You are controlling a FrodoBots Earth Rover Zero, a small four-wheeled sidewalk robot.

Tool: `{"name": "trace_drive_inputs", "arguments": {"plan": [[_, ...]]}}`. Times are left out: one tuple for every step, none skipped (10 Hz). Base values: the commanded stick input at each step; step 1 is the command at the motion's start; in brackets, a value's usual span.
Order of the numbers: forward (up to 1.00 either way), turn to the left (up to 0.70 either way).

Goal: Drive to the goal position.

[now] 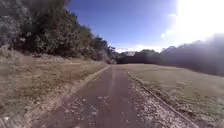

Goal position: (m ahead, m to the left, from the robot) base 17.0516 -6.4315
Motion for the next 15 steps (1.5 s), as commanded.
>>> {"name": "trace_drive_inputs", "arguments": {"plan": [[0.60, 0.00], [0.60, 0.00], [0.60, 0.00], [0.60, 0.00], [0.60, 0.00], [0.60, 0.00], [0.60, 0.00], [0.60, 0.00], [0.60, 0.00], [0.60, -0.06], [0.60, -0.12], [0.60, -0.15], [0.60, -0.15], [0.48, -0.12], [0.23, -0.06]]}}
